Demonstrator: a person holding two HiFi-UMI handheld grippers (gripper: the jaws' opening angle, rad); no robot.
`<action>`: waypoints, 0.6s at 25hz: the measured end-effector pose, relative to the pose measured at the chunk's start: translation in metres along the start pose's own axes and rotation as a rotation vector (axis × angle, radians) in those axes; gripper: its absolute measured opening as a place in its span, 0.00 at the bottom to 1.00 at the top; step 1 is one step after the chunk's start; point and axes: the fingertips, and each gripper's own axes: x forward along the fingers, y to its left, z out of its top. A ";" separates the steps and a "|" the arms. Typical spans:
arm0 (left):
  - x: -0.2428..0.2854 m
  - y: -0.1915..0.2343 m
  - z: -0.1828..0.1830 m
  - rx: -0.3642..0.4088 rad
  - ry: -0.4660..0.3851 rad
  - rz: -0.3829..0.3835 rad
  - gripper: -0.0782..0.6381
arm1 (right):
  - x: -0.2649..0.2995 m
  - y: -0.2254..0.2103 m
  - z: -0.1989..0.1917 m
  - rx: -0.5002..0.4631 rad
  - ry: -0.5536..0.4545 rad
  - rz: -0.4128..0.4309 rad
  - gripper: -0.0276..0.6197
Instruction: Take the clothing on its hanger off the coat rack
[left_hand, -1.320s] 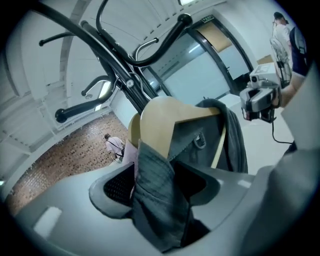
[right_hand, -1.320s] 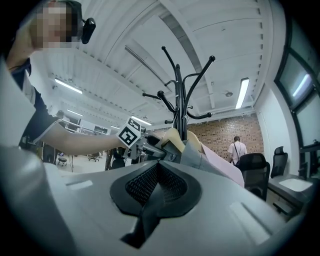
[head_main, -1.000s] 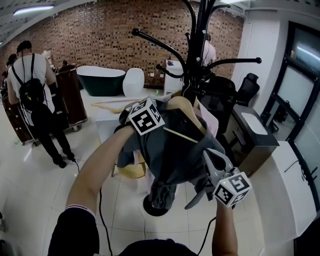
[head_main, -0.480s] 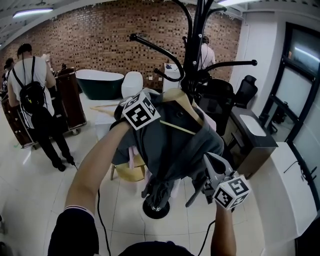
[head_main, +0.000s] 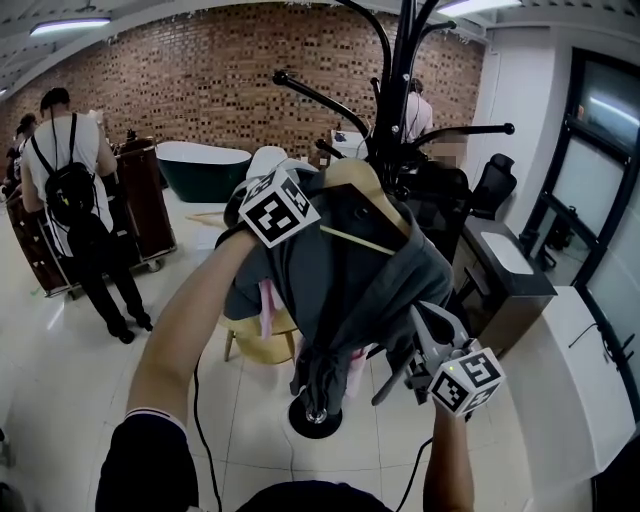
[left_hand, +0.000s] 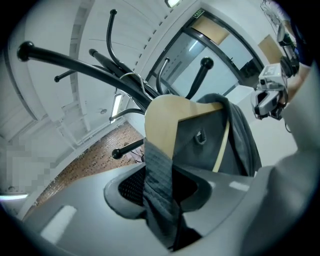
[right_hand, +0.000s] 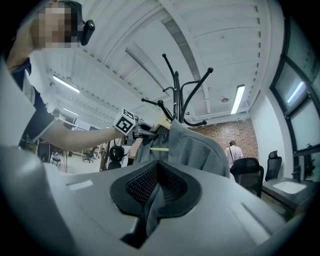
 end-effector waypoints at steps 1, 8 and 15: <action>-0.005 -0.001 0.001 -0.001 -0.002 0.002 0.28 | 0.001 0.002 0.001 0.000 0.000 0.002 0.04; -0.022 -0.001 0.002 -0.036 0.012 0.042 0.28 | 0.000 0.020 -0.001 0.013 -0.001 0.017 0.04; -0.029 0.012 0.003 -0.034 0.024 0.042 0.28 | -0.008 0.038 -0.002 0.028 -0.005 -0.005 0.04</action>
